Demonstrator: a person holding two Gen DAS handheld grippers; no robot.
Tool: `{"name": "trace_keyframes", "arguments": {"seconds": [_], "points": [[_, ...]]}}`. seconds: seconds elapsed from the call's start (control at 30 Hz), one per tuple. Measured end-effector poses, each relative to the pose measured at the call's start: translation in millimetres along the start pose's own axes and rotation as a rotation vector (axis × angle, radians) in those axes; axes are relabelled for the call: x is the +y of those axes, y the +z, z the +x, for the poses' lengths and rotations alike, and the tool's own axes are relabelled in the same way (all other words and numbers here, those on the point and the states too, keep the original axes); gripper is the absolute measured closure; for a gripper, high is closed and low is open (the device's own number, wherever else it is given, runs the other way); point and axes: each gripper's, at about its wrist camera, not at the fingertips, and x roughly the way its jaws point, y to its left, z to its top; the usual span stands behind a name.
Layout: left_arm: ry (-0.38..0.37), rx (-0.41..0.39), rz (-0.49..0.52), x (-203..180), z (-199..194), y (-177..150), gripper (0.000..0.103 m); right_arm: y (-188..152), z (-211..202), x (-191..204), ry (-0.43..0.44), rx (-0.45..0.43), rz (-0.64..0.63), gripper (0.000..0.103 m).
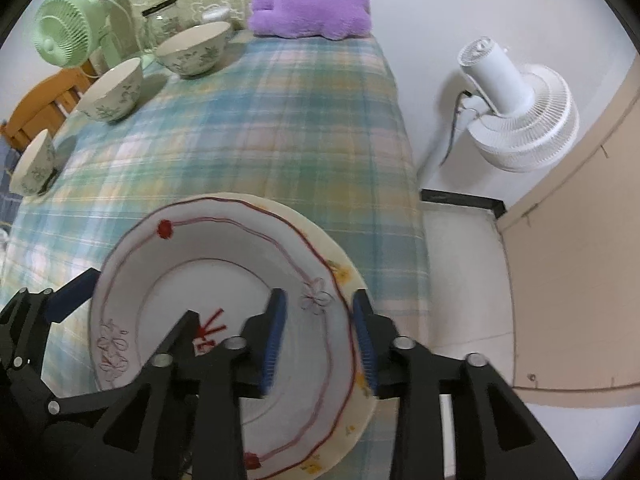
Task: Organize plates and bowls
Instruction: 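Lift the three-plate stack with both grippers and carry it toward the white fan, then open both grippers and move them to the large grey bowl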
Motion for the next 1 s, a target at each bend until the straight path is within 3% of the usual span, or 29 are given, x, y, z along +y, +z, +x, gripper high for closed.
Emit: {"name": "trace_keyframes", "arguments": {"seconds": [0.17, 0.43, 0.8, 1.0], "points": [[-0.030, -0.015, -0.010, 10.7, -10.0, 0.7, 0.007, 5.5, -7.1, 17.7, 0.027, -0.013, -0.022, 0.043], [-0.074, -0.048, -0.026, 57.5, -21.5, 1.5, 0.005, 13.0, -19.6, 58.4, 0.021, -0.040, -0.004, 0.038], [-0.092, -0.102, -0.001, 168.6, -45.5, 10.9, 0.005, 31.9, -47.9, 162.7, -0.008, -0.124, 0.083, 0.037], [-0.035, -0.123, -0.038, 237.6, -48.0, 17.0, 0.008, 49.6, -50.4, 223.5, -0.011, -0.184, 0.118, 0.037]]}}
